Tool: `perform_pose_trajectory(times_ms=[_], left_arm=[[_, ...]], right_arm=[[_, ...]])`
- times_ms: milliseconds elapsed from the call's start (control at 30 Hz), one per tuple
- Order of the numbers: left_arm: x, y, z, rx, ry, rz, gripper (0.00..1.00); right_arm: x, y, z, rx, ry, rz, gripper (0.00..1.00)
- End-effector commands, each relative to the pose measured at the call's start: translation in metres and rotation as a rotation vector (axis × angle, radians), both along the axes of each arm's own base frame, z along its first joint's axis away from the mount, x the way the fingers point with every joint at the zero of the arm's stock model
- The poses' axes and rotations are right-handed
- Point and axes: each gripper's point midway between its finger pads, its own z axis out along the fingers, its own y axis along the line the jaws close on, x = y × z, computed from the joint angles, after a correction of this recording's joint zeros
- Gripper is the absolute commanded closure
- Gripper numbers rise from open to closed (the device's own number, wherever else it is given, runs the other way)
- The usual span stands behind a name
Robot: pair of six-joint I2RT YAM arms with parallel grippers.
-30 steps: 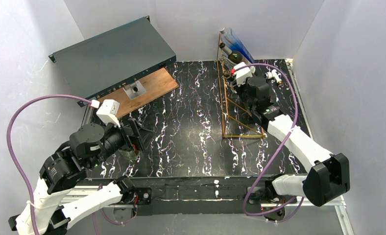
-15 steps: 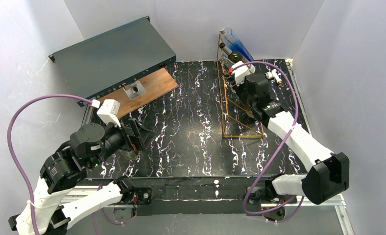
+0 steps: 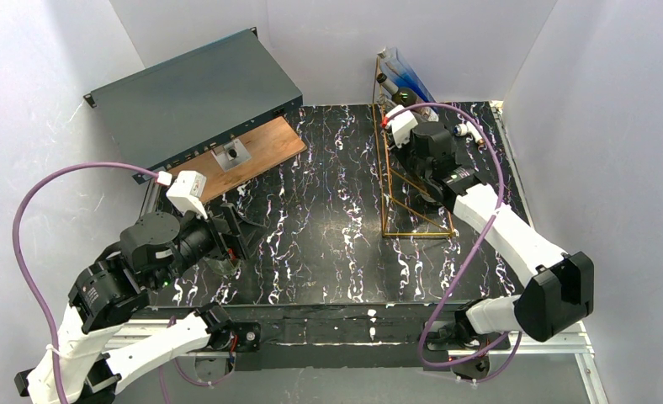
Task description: Put the wine bottle on the wine rack
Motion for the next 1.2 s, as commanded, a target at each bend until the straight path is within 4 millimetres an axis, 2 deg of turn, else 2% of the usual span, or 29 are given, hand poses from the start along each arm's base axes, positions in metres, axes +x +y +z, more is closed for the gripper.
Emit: perform_pose_trajectory(times_ms=[0,333,633,900,1167], left_arm=[[0.002,0.001,0.001,0.002,-0.012,0.006,0.01],[0.002,0.001,0.000,0.002,-0.010,0.007,0.01],[0.002,0.001,0.000,0.002,-0.010,0.006,0.01],[0.002,0.001,-0.001,0.003,-0.007,0.006,0.01],[0.002,0.000,0.000,0.001,-0.008,0.008,0.01]], right_arm=[[-0.003,0.015,0.014,0.038,0.008,0.029,0.58],[-0.006,0.031,0.014,0.105,0.054,0.051,0.54],[-0.008,0.039,0.020,0.164,0.075,0.058,0.45],[-0.010,0.042,0.033,0.198,0.074,0.065,0.42],[-0.017,0.049,0.059,0.260,0.057,0.101,0.39]])
